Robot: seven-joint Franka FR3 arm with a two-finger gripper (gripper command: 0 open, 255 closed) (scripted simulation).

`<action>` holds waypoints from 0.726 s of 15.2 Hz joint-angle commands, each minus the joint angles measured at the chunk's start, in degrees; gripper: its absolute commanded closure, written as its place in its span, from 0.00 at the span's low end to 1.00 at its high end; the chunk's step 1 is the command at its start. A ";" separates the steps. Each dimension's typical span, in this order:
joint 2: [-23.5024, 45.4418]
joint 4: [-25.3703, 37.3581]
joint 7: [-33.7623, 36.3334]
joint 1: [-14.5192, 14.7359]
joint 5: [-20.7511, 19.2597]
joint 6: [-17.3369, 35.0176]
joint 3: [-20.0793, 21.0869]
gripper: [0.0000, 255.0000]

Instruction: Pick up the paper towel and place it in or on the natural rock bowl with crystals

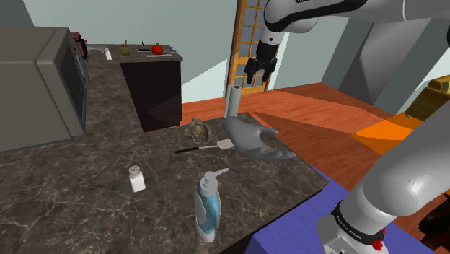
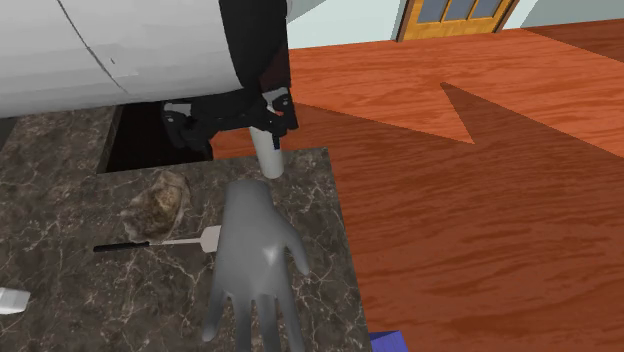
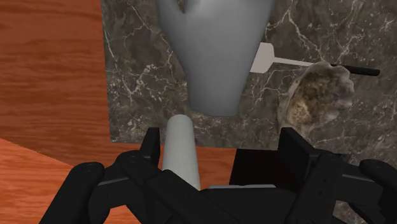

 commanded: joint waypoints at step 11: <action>28.44 26.61 -1.47 -1.43 0.25 -1.30 -1.08 0.00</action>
